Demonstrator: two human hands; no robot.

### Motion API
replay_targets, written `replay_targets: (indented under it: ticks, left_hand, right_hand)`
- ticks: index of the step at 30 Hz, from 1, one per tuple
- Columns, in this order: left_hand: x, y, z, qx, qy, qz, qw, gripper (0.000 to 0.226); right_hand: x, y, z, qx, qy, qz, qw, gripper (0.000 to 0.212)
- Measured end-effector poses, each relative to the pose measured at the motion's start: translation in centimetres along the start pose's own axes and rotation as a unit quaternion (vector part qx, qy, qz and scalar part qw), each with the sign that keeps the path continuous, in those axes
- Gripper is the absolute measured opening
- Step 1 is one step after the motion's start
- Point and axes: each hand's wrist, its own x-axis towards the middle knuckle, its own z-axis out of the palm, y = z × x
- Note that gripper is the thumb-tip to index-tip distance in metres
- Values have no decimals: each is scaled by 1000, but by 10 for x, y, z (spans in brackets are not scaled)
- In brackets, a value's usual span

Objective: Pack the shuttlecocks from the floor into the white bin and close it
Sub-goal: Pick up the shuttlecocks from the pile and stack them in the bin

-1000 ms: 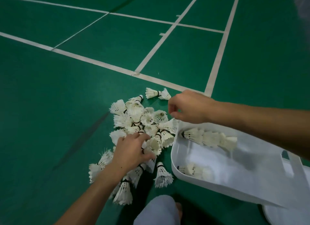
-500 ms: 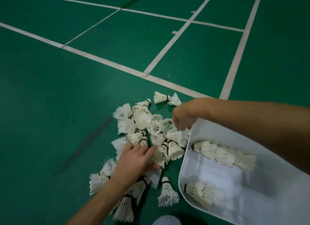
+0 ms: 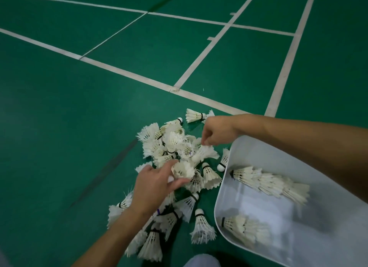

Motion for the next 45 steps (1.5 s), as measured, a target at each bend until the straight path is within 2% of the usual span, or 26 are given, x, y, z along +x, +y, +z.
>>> replay_targets:
  ticks: [4,9,16,19,21,23,27,31,34,38,42,45]
  left_hand:
    - [11,11,-38,-92,48,-52,993,67]
    - [18,39,-78,-189,75,-84,976,62]
    - [27,95,-109,-289,70,-42,954,62]
    - [32,113,-109,-306,47,-11,951,60]
    - [34,122,-108,-307,31,2,951,60]
    - [35,130,-107,-311,15,23,950,59]
    - [33,141,-104,-309,-15,59,949,58]
    - [22,147,-105,-318,-37,76,944,55]
    - [15,146,-108,-314,-47,78,945,57]
    - [15,143,-106,-310,-58,62,947,59]
    - [25,147,-101,-307,-77,66,946,62]
    - [36,152,-93,-299,-89,76,947,64]
  right_hand:
    - [-33,-14,-6,45,166,-32,985,21]
    - [-91,-30,1,133,341,-38,930,18]
    - [-185,-17,38,273,465,7,842,16]
    - [-215,-4,65,343,486,50,802,30]
    - [-231,4,84,387,483,83,781,44]
    - [-245,11,105,398,471,121,777,43]
    - [-264,28,143,347,439,220,799,24]
    - [-261,46,175,292,347,300,839,18]
    - [-246,55,188,268,267,323,868,18]
    - [-224,57,195,274,191,319,887,22]
    - [-204,61,201,337,123,325,875,27]
    - [-194,63,207,396,107,324,852,29]
